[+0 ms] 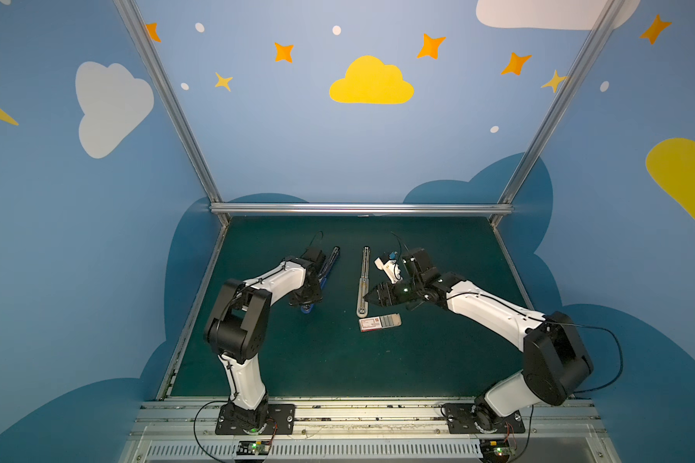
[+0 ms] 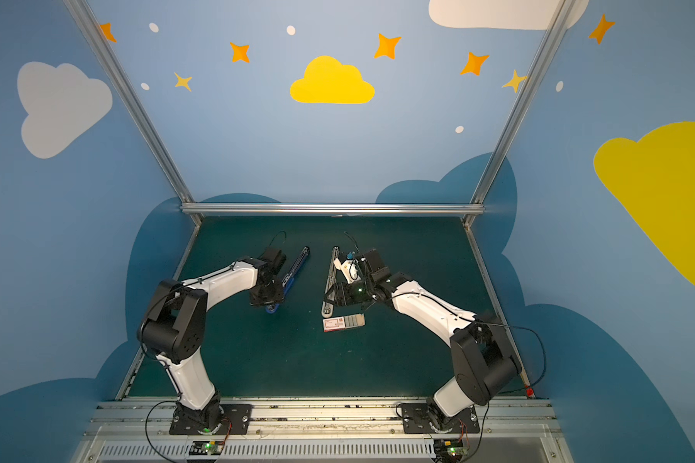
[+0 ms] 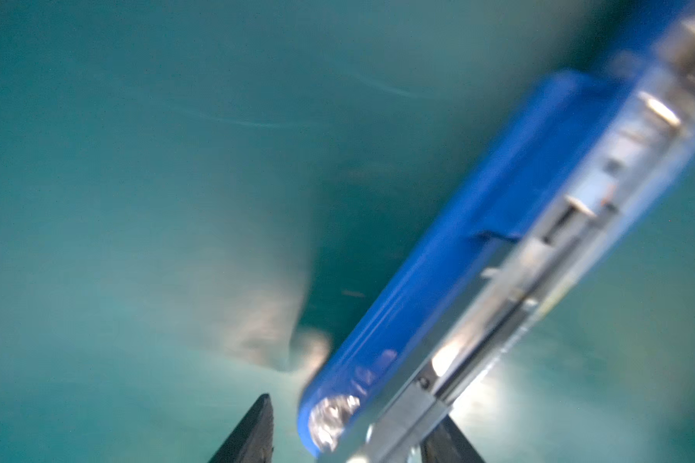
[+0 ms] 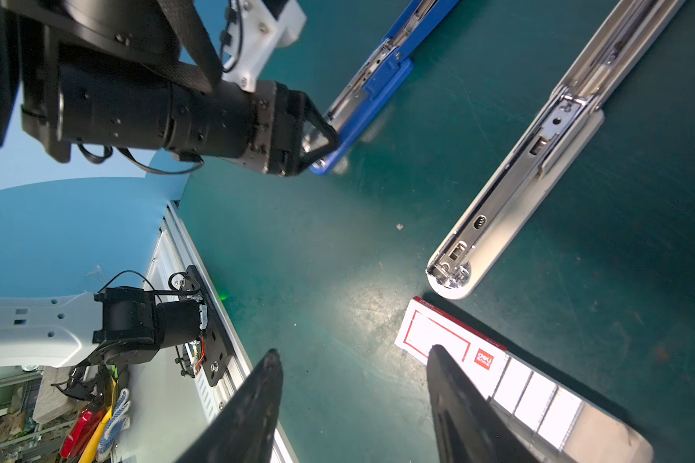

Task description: Load the staples into the stapler

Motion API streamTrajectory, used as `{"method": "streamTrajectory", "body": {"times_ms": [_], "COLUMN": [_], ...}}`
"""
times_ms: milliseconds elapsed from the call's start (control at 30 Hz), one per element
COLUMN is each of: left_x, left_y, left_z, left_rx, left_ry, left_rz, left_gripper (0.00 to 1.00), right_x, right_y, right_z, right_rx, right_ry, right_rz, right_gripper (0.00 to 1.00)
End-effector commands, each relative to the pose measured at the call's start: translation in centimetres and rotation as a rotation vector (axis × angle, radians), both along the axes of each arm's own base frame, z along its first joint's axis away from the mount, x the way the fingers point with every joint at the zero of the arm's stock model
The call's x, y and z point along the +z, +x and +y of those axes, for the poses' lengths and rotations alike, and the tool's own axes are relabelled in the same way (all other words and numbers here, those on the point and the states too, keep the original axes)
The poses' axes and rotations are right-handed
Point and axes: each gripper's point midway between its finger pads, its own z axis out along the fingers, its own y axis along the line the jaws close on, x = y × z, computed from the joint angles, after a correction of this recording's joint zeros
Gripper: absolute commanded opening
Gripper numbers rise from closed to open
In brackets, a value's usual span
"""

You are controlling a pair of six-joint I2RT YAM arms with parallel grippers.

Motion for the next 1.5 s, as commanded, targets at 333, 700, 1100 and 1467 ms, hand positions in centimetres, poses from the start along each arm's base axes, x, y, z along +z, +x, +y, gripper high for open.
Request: {"method": "streamTrajectory", "body": {"times_ms": [333,700,1100,1467], "left_x": [5.4,0.7,-0.9,-0.9], "left_y": [7.5,11.4,8.6,5.3], "left_z": [-4.5,-6.5,-7.4,-5.5], "left_rx": [-0.266,-0.451,-0.523,-0.493], "left_ry": [-0.125,-0.028,0.050,0.068], "left_rz": [-0.139,-0.012,0.014,-0.007], "left_gripper": [0.65,0.67,0.38,0.25], "right_x": [0.3,0.5,-0.1,0.2], "right_y": [0.0,0.1,1.9,8.2], "right_z": [-0.7,-2.4,-1.3,2.8], "right_rx": [-0.009,-0.049,-0.048,-0.039], "right_ry": [0.020,0.013,0.034,0.094], "right_rz": [-0.004,-0.011,0.005,0.023], "right_gripper": [0.58,0.59,0.58,0.58]}}
